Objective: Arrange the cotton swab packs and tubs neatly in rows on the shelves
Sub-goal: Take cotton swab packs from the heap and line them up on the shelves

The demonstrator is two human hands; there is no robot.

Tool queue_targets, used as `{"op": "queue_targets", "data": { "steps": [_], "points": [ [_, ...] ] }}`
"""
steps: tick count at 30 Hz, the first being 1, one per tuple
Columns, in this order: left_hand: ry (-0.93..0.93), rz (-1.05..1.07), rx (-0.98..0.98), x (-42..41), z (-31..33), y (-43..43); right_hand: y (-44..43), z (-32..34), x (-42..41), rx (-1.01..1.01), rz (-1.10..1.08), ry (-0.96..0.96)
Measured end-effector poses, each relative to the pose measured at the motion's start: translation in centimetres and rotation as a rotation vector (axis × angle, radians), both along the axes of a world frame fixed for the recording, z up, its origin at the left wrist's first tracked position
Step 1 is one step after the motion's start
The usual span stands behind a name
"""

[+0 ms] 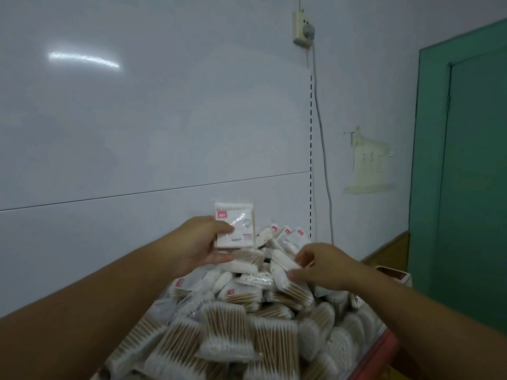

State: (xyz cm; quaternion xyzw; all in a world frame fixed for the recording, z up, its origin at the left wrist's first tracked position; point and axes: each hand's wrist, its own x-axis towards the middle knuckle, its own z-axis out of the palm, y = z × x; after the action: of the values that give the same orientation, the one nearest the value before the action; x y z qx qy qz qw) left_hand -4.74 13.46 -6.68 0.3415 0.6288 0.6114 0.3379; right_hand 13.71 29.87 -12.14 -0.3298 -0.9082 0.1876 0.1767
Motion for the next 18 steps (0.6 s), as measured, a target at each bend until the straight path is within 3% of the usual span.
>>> {"op": "queue_targets", "data": {
  "steps": [2, 4, 6, 8, 13, 18],
  "points": [
    [-0.050, -0.004, 0.009, -0.2, 0.2, -0.4, 0.2, -0.6, -0.3, 0.017, 0.000, 0.044],
    [-0.059, 0.008, 0.020, -0.4, 0.2, -0.8, 0.2, 0.0, -0.6, -0.053, -0.039, 0.249],
    [-0.090, 0.020, 0.030, -0.8, 0.2, -1.3, 0.0, 1.2, -0.6, -0.327, -0.102, 0.583],
    [-0.122, 0.031, 0.023, -1.0, 0.1, -1.8, -0.6, 2.4, -0.5, -0.559, -0.093, 0.755],
    [-0.125, -0.024, 0.021, -0.6, -0.1, -2.9, -3.2, 3.5, -1.1, -0.685, 0.115, 0.749],
    [-0.005, -0.223, -0.007, 1.0, -0.2, -3.9, -6.7, 4.1, -3.1, -0.583, 0.282, 0.638]
  ]
}}
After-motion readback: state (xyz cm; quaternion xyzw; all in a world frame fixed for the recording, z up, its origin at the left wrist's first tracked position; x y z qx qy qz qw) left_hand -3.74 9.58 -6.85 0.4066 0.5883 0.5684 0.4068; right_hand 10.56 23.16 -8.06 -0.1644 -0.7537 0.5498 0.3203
